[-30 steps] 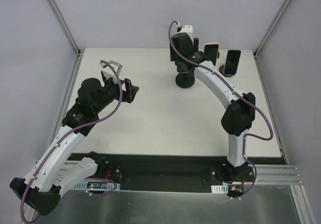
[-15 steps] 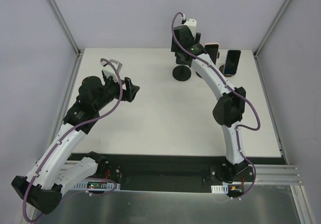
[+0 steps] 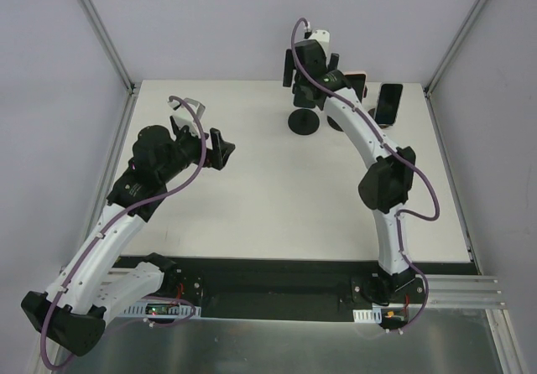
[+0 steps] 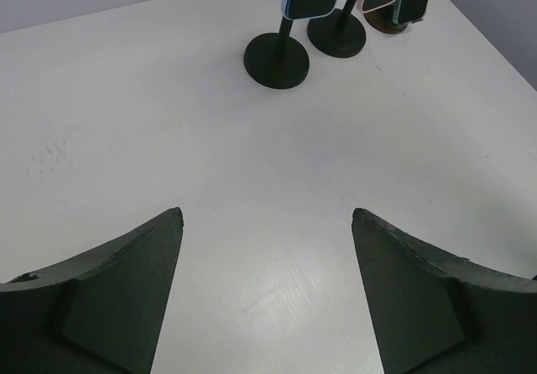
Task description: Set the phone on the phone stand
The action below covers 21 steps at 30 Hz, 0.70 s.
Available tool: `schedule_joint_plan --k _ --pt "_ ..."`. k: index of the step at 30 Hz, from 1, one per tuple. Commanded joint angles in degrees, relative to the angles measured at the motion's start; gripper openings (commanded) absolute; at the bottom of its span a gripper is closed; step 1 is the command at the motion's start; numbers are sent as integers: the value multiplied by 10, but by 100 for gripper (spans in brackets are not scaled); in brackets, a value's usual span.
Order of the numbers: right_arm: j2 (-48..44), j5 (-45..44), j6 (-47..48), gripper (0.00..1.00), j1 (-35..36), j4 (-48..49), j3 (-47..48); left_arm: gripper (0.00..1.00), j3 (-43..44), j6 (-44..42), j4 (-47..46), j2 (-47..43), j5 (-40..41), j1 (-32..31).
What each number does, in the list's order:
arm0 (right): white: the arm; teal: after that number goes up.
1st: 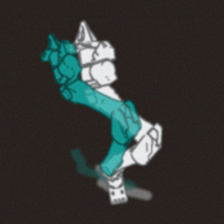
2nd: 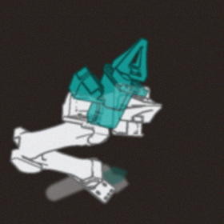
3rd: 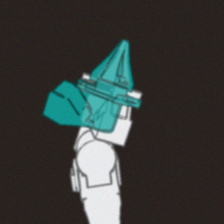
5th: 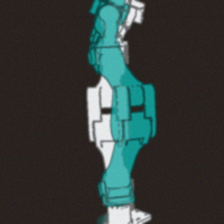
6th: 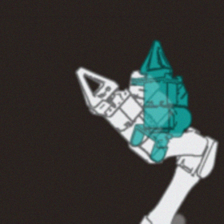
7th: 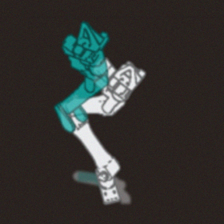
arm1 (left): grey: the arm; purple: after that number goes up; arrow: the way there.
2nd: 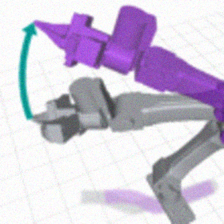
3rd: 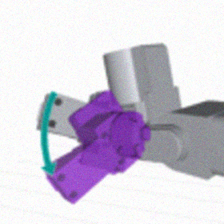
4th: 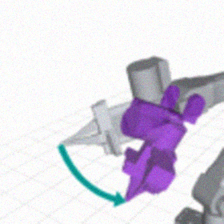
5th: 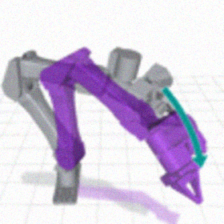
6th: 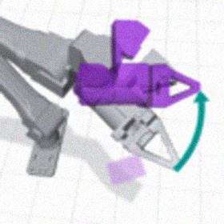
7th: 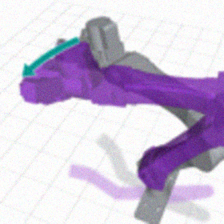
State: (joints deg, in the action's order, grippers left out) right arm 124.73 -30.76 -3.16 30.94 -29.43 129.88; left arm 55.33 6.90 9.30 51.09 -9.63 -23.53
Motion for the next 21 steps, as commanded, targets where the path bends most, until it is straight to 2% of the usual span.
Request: schedule_joint_plan --k 1,3,5,7,8,10,11,12,14,15,17,18,19,20,21 --pt "-119 -3 23 96 4 -23 -25 80 -9 -4 -29 1 -12 6" --pt "-187 -18 41 96 7 -20 -72 80 -12 -9 -31 2 -14 5" --pt "-235 -25 50 96 11 -30 -156 80 -14 -12 -37 0 -16 5" --pt "-323 -6 54 96 14 -37 -236 81 -18 -5 -42 -6 -25 5" --pt "-357 18 54 96 25 -33 -335 81 -18 2 -48 -7 -39 4" --pt "-466 58 49 96 46 -7 -432 81 -23 35 -60 -14 -60 4" --pt "-505 85 47 96 73 5 -538 81 -23 50 -67 -17 -85 3" --pt "-581 86 41 96 89 15 -580 81 -23 64 -78 -22 -100 4" --pt "-661 93 33 96 136 15 -664 83 -25 103 -86 -31 -132 4" --pt "-743 90 15 96 147 8 -728 83 -31 116 -91 -47 -148 4" --pt "-835 95 -8 96 165 -5 -777 84 -37 145 -107 -70 -159 4" --pt "-927 98 -11 96 168 -5 -818 85 -42 155 -111 -96 -159 4" --pt "-971 107 -12 96 168 2 -831 88 -42 172 -114 -110 -158 4" --pt "-1010 120 -19 96 168 4 -840 99 -42 178 -116 -125 -156 4" --pt "-1076 133 -18 96 168 6 -844 99 -37 185 -116 -156 -149 4"
